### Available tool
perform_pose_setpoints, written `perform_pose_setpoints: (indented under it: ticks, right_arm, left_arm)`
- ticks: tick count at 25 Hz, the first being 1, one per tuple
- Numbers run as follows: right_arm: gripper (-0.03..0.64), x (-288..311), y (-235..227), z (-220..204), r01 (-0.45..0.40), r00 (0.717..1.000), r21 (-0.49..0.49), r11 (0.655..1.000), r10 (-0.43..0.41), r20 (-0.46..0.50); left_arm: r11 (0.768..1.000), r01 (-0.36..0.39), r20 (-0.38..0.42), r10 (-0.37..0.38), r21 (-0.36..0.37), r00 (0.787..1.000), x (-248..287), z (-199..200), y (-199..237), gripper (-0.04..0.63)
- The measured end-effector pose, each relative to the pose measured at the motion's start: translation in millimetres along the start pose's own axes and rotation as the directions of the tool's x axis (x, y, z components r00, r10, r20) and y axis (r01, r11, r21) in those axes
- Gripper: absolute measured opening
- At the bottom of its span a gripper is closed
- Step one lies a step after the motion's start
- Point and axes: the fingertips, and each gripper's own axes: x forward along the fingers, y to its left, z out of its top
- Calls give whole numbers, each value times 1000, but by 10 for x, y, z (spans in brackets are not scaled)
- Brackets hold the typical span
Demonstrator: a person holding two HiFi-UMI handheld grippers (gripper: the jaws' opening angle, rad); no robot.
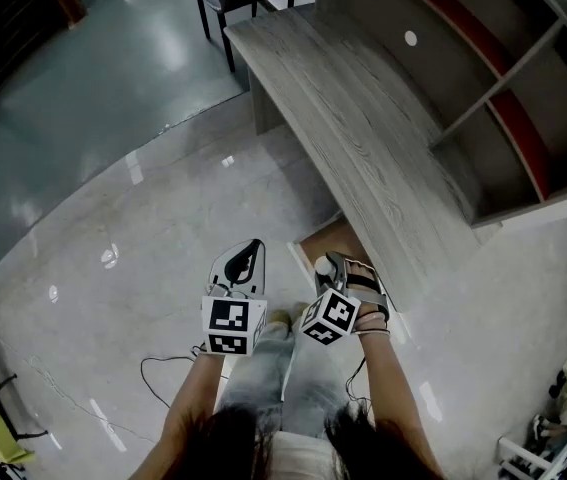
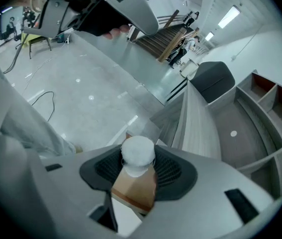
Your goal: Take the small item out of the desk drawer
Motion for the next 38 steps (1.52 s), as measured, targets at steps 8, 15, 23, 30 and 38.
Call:
perform_pose_setpoints:
  ticks: [8,15,23,30,38]
  right_arm:
    - [196,-279,-109,25,34,999,127,991,-33,-15]
    - [196,-494,-213,109,63,998,255,965,-64,-6]
    - [196,-860,-470,167,116,990,379,918,-137,29]
    - [196,-1095,-535,171,131,983,441,888,-174,57]
    - [196,-1458,-549,103,130,971,487,864,-210,114]
  left_arm:
    - [998,54,0,-54,15,999,-131,162,-126,17]
    - [993,115,-8,-115,38,993,-174,235,-254,17]
    - [987,156,18,-157,48,987,-213,417,-438,17]
    - [983,175,51,-178,59,983,-265,603,-621,17]
    - [983,166,105,-173,75,979,-482,845,-926,17]
